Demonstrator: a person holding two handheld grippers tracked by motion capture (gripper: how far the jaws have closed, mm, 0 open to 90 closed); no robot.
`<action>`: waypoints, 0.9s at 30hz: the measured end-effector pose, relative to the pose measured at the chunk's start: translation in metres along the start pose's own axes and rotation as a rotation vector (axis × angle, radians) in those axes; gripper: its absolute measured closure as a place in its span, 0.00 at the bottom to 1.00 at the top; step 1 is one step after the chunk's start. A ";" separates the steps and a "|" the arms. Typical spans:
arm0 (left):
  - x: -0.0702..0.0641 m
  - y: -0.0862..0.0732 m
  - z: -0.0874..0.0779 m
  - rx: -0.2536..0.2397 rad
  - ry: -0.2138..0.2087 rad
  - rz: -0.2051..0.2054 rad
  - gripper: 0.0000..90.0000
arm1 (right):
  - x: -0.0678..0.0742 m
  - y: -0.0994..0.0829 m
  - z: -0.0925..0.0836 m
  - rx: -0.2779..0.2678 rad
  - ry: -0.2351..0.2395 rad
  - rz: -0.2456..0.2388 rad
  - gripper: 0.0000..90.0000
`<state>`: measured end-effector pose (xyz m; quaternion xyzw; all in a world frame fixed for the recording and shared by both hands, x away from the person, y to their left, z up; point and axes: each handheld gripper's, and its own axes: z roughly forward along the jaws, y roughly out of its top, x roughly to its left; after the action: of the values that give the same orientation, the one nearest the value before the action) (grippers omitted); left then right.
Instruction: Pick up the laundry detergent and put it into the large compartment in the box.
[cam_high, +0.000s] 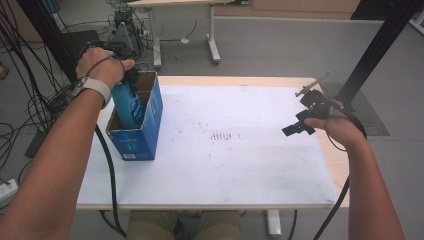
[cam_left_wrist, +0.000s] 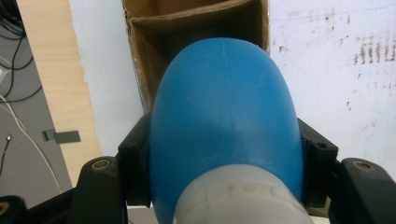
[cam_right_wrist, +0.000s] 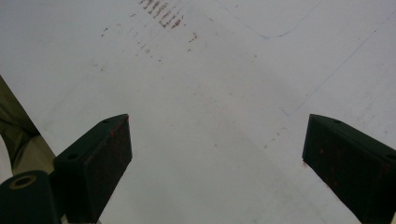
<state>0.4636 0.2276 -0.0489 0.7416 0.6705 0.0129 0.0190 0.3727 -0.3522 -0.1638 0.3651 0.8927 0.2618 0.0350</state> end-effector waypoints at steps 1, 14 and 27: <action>0.000 0.001 0.003 0.008 0.002 0.002 0.42 | 0.000 0.000 0.001 0.000 0.001 0.001 0.09; 0.002 0.003 0.019 0.012 0.003 -0.003 0.42 | 0.000 0.003 0.003 0.005 0.002 -0.001 0.09; 0.001 0.004 0.032 0.010 0.008 -0.006 0.42 | -0.002 -0.001 0.004 0.008 0.004 0.012 0.09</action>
<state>0.4696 0.2281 -0.0811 0.7396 0.6728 0.0123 0.0128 0.3749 -0.3525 -0.1679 0.3700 0.8917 0.2591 0.0303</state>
